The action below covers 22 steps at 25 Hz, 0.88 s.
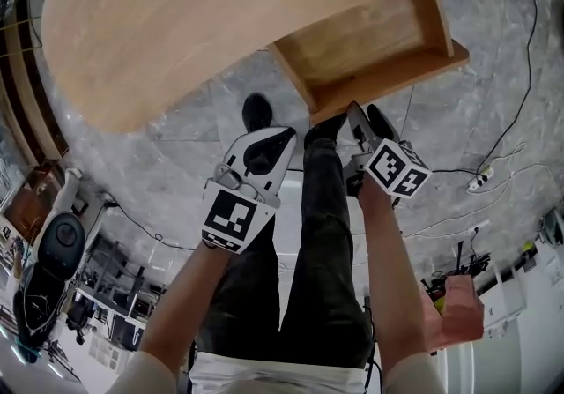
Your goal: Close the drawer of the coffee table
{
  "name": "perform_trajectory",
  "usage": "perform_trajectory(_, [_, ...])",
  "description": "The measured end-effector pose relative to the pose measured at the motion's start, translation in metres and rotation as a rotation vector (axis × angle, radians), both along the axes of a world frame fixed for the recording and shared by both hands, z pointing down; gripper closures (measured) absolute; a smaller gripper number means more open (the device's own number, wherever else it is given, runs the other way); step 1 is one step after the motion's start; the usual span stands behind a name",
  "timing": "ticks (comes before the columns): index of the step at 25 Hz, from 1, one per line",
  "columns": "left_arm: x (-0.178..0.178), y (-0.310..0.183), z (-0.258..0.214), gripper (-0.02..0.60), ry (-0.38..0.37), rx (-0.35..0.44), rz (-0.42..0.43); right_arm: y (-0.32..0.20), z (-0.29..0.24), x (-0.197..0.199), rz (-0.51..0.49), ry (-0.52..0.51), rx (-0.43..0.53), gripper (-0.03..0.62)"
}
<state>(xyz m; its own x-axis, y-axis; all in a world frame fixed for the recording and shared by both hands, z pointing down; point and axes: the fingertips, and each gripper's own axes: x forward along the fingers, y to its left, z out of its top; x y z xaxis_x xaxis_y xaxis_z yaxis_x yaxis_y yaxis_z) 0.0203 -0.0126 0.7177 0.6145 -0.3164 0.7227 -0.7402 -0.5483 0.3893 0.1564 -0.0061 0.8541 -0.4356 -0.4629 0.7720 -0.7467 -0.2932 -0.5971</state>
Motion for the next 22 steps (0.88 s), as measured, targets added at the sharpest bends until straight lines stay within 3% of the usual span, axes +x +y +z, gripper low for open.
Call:
perform_trajectory(7, [0.001, 0.009, 0.023, 0.575, 0.025, -0.077, -0.022, -0.017, 0.018, 0.003, 0.174, -0.095, -0.039, 0.335])
perform_trajectory(13, [0.003, 0.004, 0.027, 0.575, 0.031, -0.086, -0.033, -0.027, 0.02, -0.003, 0.152, -0.105, -0.034, 0.335])
perform_trajectory(22, [-0.005, -0.01, 0.035, 0.575, 0.032, -0.087, -0.05, -0.024, 0.021, -0.008, 0.072, -0.035, -0.032, 0.319])
